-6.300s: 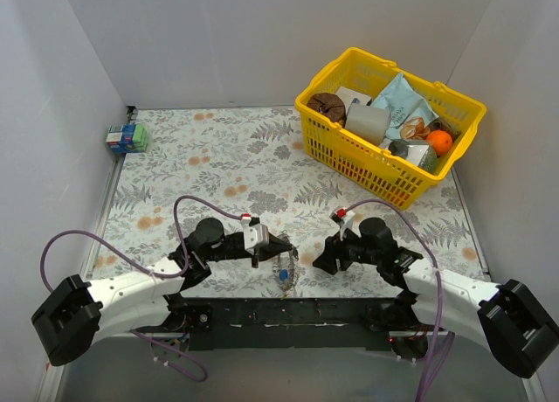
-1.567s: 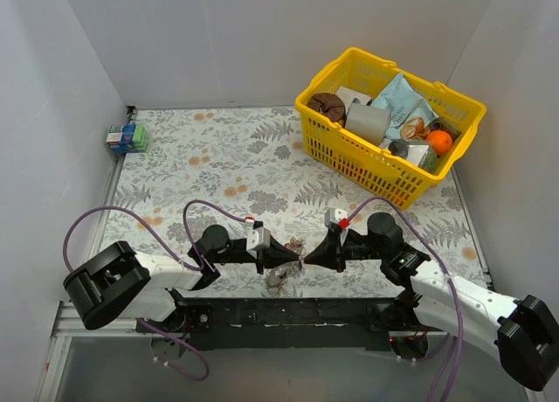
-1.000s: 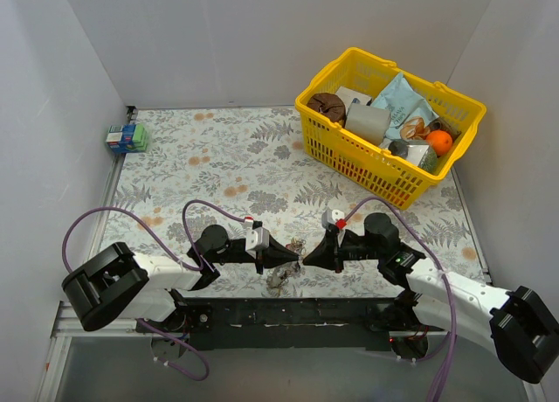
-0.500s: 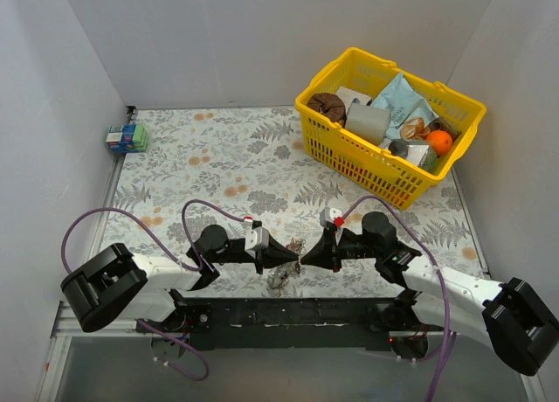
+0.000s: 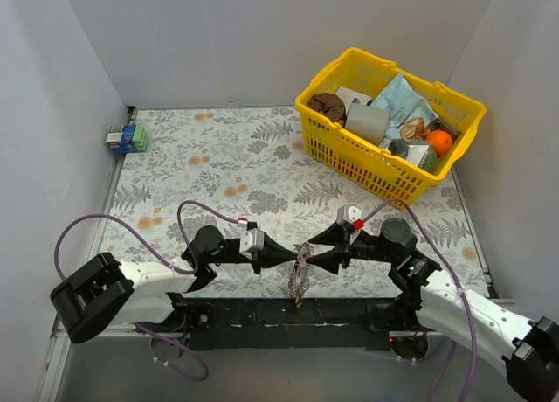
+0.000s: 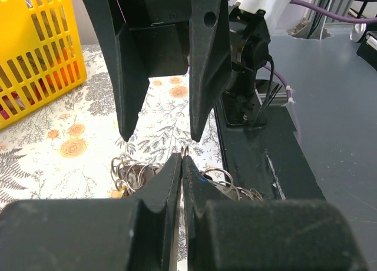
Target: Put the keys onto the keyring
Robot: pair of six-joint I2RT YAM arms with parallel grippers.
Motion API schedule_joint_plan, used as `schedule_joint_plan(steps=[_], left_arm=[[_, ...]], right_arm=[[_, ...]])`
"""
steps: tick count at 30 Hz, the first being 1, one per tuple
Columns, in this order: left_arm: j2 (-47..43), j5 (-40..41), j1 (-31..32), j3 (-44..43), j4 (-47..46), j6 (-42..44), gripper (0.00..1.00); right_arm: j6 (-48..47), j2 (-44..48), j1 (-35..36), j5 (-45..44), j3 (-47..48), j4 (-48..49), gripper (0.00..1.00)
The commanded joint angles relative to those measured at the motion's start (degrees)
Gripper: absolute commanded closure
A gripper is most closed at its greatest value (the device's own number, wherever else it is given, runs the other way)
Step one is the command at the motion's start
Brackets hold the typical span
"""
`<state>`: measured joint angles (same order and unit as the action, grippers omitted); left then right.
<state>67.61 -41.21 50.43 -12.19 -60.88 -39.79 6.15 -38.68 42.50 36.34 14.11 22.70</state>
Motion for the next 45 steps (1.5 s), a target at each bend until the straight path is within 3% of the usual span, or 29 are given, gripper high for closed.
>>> schedule_joint_plan(steps=[1,9,29,38,39,45], left_arm=[[-2.3,-0.1,0.2,-1.2,0.2,1.2,1.00],[-2.2,0.1,0.2,-1.0,-1.0,0.6,1.00],[-1.3,-0.4,0.2,-1.5,-2.5,-0.6,1.00],[-1.5,-1.3,0.2,-2.1,-2.0,-1.0,1.00],[-1.6,-1.3,0.2,-2.1,-2.0,-1.0,1.00],[-3.3,-1.3,0.2,-2.3,1.0,0.1,1.00]], right_arm=[[0.4,0.1,0.0,0.7,2.2,-0.4,0.37],[3.6,-3.9,0.1,5.4,2.1,6.0,0.52],[8.6,-8.0,1.6,7.7,0.8,14.9,0.63],[9.8,-10.7,1.6,8.0,1.4,16.5,0.90],[9.8,-11.2,1.6,8.0,1.6,16.5,0.98],[8.4,-10.8,1.6,7.2,3.2,12.7,0.99]])
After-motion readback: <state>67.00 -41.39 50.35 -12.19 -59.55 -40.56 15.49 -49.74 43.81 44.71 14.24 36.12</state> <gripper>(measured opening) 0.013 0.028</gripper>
